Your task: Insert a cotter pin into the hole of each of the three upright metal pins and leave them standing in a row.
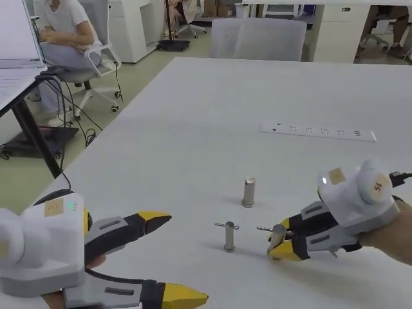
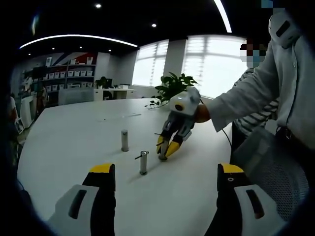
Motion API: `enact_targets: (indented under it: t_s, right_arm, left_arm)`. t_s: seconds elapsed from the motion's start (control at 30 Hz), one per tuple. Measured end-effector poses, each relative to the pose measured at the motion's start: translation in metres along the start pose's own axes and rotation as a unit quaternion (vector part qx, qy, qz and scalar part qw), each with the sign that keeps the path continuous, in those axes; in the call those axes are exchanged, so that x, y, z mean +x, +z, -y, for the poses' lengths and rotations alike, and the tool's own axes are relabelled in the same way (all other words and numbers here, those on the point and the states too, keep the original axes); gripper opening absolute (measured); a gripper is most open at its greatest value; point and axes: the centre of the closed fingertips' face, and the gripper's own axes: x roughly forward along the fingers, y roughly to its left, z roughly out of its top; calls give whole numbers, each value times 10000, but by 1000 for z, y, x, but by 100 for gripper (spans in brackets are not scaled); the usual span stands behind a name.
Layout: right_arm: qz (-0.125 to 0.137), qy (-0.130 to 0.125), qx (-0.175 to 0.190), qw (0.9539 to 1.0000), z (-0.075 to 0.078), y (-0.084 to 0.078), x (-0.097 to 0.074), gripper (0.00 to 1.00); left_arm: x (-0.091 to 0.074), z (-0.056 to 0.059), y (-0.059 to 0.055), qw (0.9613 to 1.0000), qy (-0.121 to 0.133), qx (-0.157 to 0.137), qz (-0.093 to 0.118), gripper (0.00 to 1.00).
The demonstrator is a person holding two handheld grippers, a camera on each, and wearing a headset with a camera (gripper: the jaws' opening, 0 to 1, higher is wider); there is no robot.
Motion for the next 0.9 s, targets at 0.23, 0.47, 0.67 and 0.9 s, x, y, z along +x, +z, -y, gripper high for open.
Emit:
enact_targets:
  t_s: [0.23, 0.47, 0.67, 0.9]
  right_arm:
    - [-41, 40, 25, 10000, 0, -3, 5, 14]
    - [15, 61, 43, 10000, 1, -2, 6, 14]
    - [36, 62, 68, 10000, 1, -1, 6, 15]
    - [73, 73, 169, 9998, -1, 1, 6, 17]
  left_arm:
    - [-2, -3, -1, 10000, 11, -4, -3, 85]
    - [-3, -3, -1, 10000, -17, -14, -21, 85]
    - [-4, -4, 0, 10000, -13, -9, -25, 84]
    - [-4, -1, 1, 10000, -18, 0, -20, 84]
